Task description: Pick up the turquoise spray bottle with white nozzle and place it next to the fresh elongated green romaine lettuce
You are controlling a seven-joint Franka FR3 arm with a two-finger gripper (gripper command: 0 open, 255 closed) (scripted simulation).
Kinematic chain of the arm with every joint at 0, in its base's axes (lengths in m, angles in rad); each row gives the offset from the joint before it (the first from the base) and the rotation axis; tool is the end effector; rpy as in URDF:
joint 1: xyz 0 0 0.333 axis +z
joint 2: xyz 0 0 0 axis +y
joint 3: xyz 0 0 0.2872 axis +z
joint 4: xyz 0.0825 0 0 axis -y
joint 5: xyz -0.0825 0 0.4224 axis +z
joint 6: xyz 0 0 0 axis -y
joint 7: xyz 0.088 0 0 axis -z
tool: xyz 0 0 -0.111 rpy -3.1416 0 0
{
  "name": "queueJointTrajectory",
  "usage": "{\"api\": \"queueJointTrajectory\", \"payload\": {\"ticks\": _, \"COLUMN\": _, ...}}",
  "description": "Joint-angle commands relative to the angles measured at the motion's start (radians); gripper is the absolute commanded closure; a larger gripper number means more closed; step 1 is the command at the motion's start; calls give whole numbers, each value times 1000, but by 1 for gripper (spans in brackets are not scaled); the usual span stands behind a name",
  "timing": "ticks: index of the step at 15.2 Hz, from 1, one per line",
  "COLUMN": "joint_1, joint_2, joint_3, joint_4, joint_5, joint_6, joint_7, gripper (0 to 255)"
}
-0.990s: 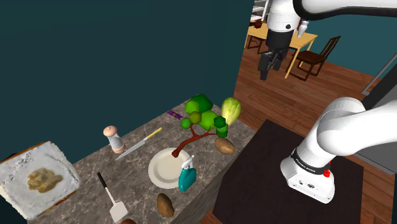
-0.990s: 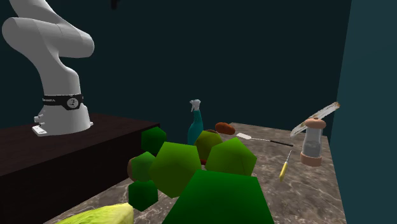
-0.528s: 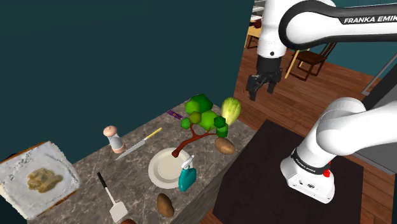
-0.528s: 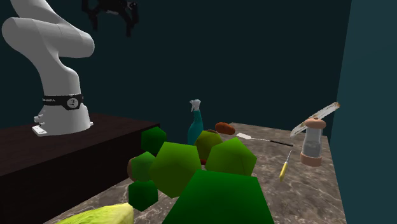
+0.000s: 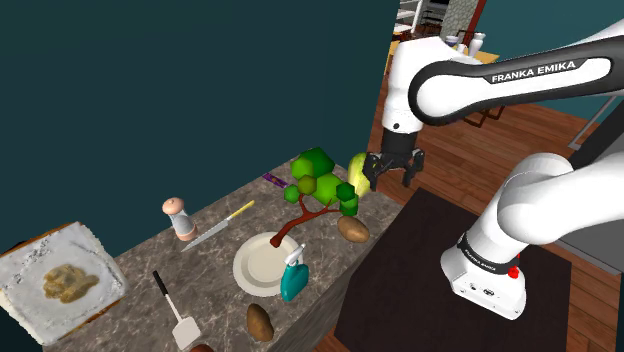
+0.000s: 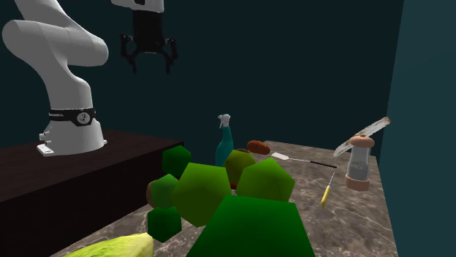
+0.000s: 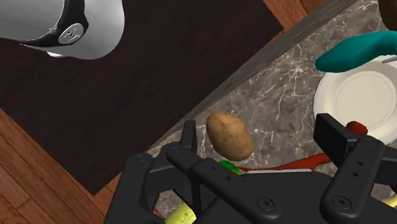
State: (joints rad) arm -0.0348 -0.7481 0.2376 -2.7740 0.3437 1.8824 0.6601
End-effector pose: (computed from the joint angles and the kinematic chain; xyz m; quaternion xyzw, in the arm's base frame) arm 0.3466 0.0807 0.3601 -0.9403 0.3233 0.0971 0.0444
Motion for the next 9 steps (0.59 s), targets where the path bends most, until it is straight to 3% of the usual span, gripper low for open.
{"api": "queueJointTrajectory", "payload": {"ticks": 1, "joint_1": 10, "joint_2": 36, "joint_3": 34, "joint_4": -31, "joint_5": 69, "joint_6": 72, "joint_7": 68, "gripper": 0}}
{"api": "queueJointTrajectory", "payload": {"ticks": 9, "joint_1": 63, "joint_2": 323, "joint_3": 164, "joint_4": -62, "joint_5": 359, "joint_6": 428, "joint_7": 263, "gripper": 0}}
